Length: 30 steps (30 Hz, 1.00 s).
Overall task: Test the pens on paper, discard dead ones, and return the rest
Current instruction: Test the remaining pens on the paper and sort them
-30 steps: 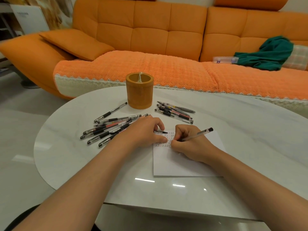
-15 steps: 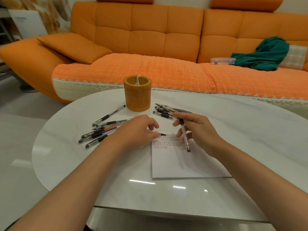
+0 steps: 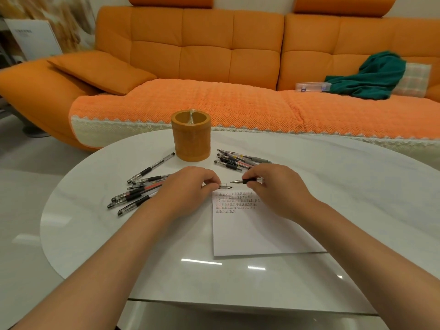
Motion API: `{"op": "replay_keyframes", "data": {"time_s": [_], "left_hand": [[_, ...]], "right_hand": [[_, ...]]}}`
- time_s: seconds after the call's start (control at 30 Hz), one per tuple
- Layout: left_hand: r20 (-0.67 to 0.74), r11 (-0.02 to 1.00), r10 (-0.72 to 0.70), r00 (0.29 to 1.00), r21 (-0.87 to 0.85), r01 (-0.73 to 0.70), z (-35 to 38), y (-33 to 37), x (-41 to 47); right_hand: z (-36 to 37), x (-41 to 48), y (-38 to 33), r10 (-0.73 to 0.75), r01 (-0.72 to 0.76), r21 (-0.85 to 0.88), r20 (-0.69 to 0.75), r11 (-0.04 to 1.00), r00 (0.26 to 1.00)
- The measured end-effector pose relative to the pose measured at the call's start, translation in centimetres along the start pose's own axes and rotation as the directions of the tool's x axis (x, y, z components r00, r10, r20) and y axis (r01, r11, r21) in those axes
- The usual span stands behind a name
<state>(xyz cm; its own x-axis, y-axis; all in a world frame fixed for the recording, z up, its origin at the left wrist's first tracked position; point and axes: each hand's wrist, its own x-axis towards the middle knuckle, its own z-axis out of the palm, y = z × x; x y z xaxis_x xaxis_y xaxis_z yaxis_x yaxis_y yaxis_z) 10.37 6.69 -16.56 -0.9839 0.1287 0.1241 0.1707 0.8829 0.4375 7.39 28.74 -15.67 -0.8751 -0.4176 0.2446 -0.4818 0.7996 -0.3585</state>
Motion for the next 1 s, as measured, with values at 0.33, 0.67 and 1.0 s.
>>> {"op": "replay_keyframes", "data": {"time_s": [0.33,0.67,1.0], "left_hand": [[0.005,0.999,0.0,1.0,-0.054,0.0,0.2,0.9,-0.2],[0.187,0.86,0.007,0.982,-0.503,0.09,0.4,2.9,-1.0],[0.235,0.807,-0.017,0.972,-0.57,0.152,0.5,3.4,-1.2]], "right_hand": [[0.7,0.0,-0.2,-0.099,0.1,-0.002,0.033,0.995,0.994],[1.2,-0.7,-1.0,-0.287,0.278,-0.323,0.021,0.905,0.958],[2.1,-0.8,-2.0,-0.204,0.177,-0.369,-0.036,0.912,0.978]]}}
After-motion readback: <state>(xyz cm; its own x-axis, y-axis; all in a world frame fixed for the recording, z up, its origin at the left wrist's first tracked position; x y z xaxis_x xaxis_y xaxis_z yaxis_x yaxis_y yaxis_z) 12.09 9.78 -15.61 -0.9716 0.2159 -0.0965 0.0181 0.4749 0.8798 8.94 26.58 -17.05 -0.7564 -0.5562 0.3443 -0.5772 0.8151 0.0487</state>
